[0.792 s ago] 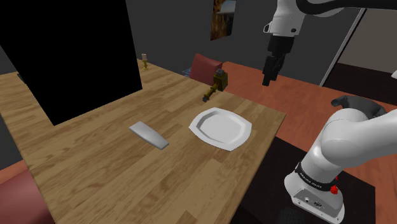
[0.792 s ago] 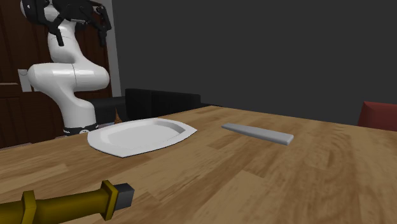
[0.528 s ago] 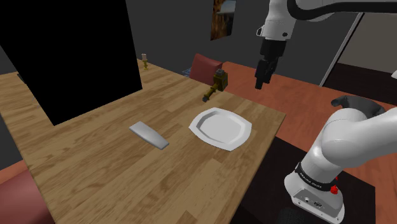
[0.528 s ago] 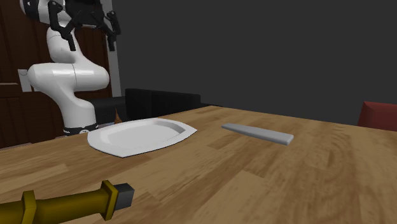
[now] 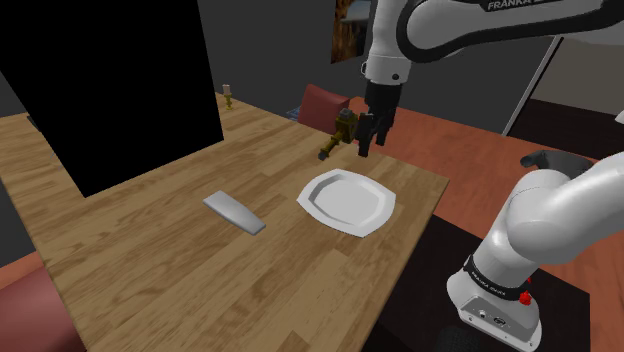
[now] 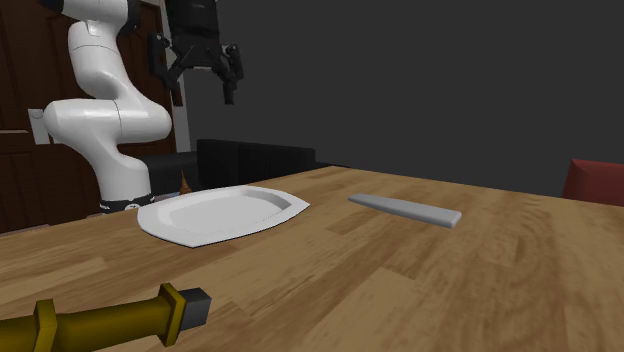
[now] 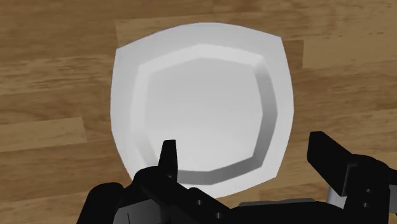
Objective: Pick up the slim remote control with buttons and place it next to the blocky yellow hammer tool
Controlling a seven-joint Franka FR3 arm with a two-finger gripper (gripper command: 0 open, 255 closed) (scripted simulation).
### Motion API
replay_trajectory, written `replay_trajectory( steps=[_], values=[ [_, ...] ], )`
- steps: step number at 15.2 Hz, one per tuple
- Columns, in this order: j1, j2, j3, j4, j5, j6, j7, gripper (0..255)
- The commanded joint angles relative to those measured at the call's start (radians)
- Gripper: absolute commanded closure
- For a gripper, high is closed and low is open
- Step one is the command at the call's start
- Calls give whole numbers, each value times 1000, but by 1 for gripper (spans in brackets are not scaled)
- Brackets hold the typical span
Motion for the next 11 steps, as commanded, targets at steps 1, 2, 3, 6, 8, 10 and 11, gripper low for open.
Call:
replay_trajectory(
  steps=[1,2,3,6,8,10,11],
  values=[
    [9,61,32,24,8,45,31,0],
    [13,93,47,36,10,68,46,0],
    [16,125,63,50,10,90,62,0],
    [25,225,107,98,5,152,110,0],
    [30,294,135,136,-6,188,145,0],
    [36,366,161,179,-23,221,181,0],
    [38,402,173,202,-34,236,201,0]
  ],
)
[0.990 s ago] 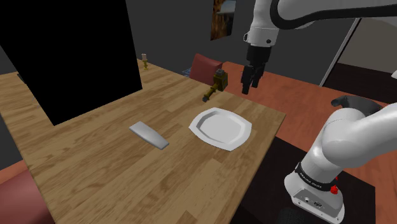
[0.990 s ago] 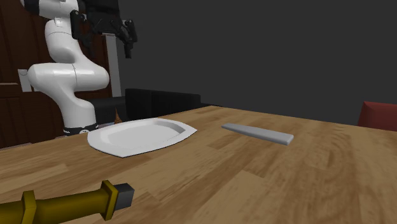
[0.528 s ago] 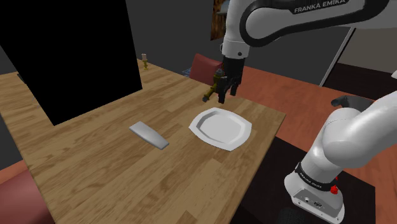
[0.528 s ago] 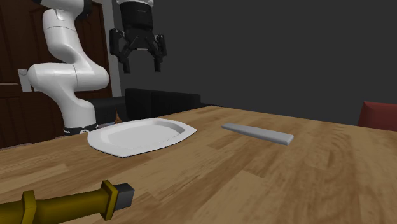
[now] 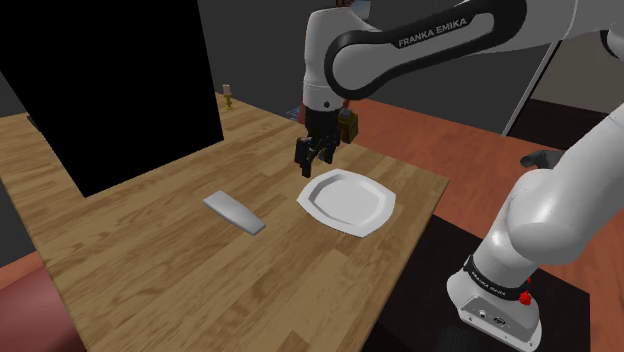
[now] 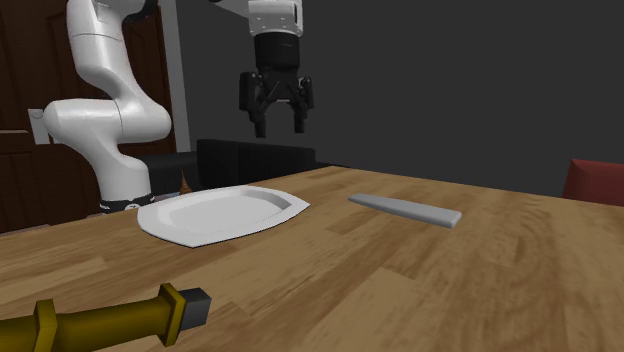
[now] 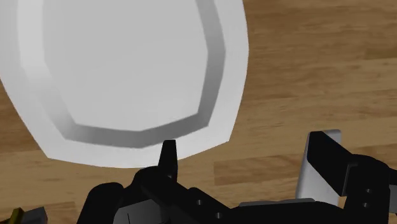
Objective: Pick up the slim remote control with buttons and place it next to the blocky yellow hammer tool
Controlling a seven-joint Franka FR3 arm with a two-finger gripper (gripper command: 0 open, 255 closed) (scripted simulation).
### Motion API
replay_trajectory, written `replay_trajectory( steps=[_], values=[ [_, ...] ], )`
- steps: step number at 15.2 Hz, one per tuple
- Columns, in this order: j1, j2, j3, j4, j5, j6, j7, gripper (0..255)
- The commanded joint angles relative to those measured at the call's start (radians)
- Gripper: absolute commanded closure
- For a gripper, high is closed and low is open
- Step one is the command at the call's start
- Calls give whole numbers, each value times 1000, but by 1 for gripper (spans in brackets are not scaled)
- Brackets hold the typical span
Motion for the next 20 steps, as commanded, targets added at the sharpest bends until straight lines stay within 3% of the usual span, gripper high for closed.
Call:
replay_trajectory(
  steps=[1,8,18,20],
  values=[
    [6,76,24,43,-22,37,38,0],
    [49,347,78,253,-141,94,182,0],
    [186,744,62,676,-312,50,330,0],
    [188,754,59,664,-315,72,332,0]
  ],
)
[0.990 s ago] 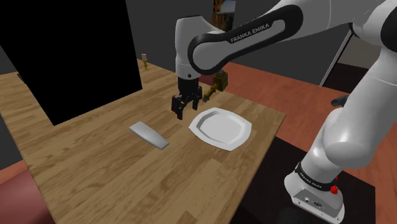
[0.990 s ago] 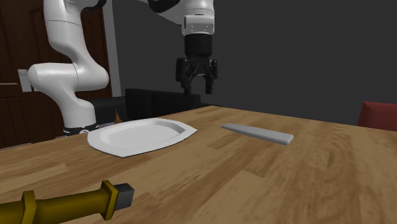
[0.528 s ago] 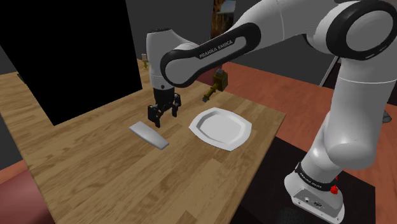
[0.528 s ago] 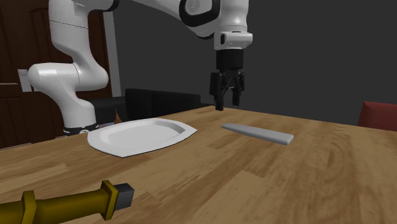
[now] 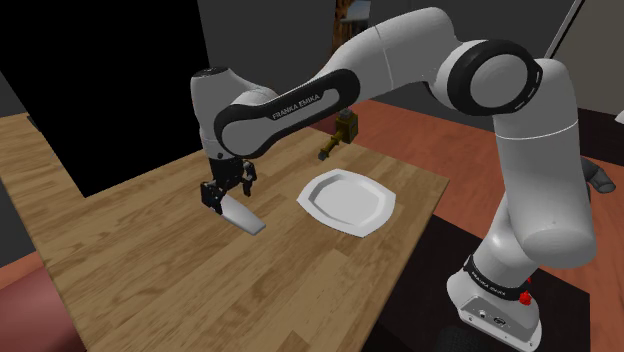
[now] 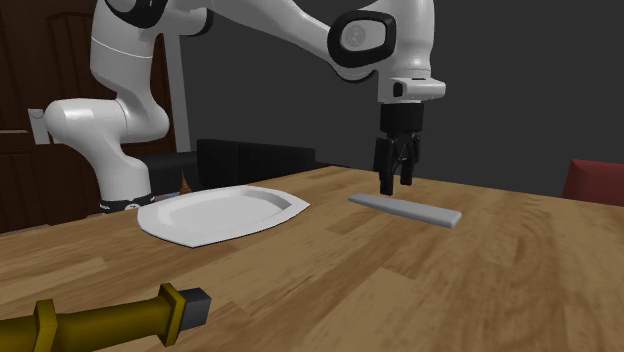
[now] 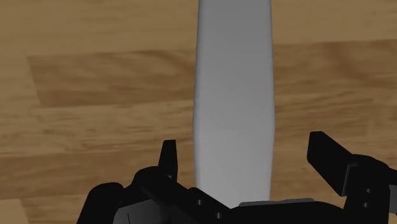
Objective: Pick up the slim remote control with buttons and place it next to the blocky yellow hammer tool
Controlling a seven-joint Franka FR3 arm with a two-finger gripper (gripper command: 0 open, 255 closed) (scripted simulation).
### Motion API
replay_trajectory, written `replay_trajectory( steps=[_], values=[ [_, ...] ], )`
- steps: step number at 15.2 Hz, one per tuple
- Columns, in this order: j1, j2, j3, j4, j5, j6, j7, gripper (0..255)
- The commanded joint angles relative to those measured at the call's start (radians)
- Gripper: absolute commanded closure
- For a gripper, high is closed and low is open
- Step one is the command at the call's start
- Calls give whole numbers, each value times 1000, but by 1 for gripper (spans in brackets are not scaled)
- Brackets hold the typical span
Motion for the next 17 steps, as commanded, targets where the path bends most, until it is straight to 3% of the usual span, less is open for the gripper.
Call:
replay_trajectory(
  steps=[1,6,13,14,17],
  values=[
    [3,16,-4,-5,-6,21,4,0],
    [5,42,-10,-28,-17,69,10,0],
    [5,42,-10,-28,-17,69,10,0],
    [5,42,-10,-28,-17,69,10,255],
    [5,42,-10,-28,-17,69,10,255]
  ],
)
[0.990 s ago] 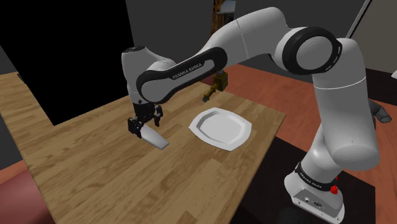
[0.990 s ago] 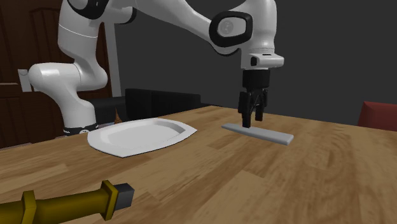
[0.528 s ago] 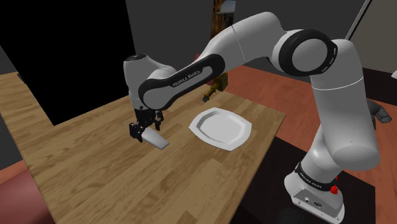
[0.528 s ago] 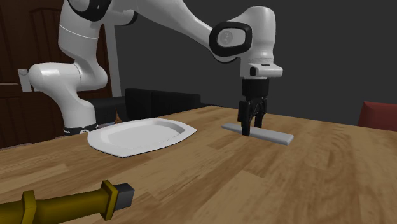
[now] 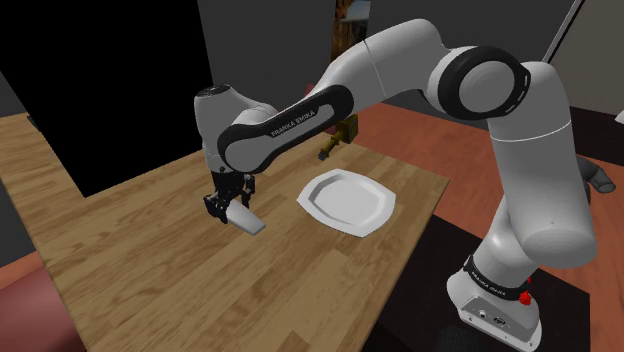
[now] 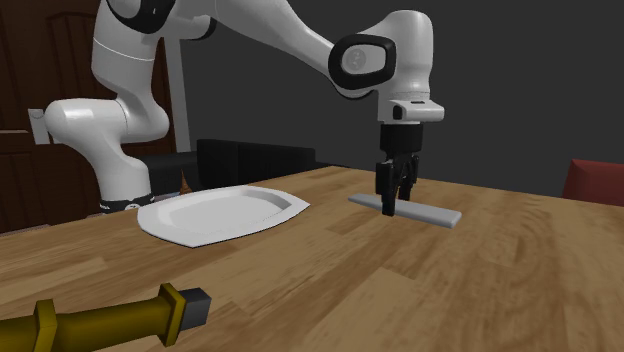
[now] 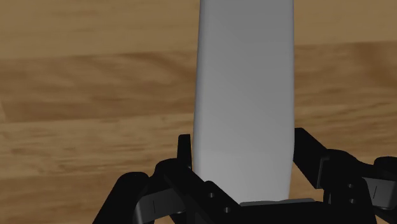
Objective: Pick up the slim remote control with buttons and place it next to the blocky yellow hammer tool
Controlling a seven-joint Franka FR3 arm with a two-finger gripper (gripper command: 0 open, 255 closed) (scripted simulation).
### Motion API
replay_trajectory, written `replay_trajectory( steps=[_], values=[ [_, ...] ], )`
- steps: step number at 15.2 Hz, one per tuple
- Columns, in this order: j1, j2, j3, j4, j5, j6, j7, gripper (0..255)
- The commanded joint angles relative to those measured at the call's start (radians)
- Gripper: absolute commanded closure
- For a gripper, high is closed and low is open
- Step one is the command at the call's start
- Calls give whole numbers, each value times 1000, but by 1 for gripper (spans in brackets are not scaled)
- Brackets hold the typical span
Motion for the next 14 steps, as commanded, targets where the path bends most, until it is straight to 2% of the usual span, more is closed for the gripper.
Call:
replay_trajectory(
  steps=[1,6,14],
  values=[
    [0,0,0,0,0,0,0,255],
    [0,0,0,0,0,0,0,255],
    [-4,-42,10,45,17,-85,-10,255]
  ],
)
